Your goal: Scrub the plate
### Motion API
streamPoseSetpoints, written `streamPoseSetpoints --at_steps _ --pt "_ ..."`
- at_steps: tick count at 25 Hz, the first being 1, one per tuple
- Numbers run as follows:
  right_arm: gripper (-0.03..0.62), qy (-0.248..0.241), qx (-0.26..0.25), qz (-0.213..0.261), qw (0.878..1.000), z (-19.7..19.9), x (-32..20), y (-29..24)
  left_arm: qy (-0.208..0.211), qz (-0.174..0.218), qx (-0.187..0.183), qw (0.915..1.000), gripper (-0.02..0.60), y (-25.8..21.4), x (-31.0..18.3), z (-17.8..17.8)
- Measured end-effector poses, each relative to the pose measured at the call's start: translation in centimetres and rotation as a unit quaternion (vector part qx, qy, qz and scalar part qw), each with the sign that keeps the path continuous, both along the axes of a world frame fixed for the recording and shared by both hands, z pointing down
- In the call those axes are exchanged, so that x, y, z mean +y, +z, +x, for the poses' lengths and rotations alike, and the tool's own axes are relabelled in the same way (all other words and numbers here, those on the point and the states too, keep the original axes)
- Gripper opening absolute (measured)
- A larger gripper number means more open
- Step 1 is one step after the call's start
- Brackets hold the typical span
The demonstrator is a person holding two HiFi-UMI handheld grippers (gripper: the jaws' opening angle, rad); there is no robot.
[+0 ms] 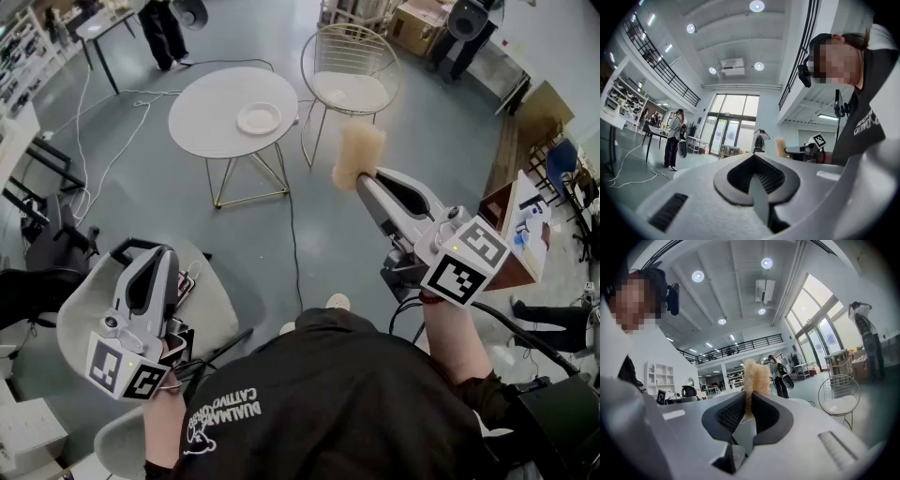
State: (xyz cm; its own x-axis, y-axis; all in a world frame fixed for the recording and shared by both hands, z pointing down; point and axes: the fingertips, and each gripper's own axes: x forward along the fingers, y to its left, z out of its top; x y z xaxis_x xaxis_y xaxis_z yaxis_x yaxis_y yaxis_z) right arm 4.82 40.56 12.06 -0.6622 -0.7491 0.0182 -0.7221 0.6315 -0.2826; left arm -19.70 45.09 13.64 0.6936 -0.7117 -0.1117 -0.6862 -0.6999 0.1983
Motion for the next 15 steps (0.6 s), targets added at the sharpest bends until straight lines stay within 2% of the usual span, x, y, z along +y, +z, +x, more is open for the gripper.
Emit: streamPoseSetpoints --at_steps 8,13,15 --pt "0.046 0.001 0.002 0.001 1.000 0.1 0.1 0.1 -0.001 0.003 -0.001 1.0000 -0.002 0.0 0.0 -0.1" --pt "0.049 0.001 -0.032 -0.024 0.999 0.4 -0.1 0.8 -0.001 -0.003 -0.006 1.0000 -0.002 0.9 0.8 0.0" --pt "0.049 -0.001 -0.028 -0.029 0.999 0.3 -0.4 1.2 -0.001 -0.012 -0.004 0.9999 -0.002 1.4 0.7 -0.1"
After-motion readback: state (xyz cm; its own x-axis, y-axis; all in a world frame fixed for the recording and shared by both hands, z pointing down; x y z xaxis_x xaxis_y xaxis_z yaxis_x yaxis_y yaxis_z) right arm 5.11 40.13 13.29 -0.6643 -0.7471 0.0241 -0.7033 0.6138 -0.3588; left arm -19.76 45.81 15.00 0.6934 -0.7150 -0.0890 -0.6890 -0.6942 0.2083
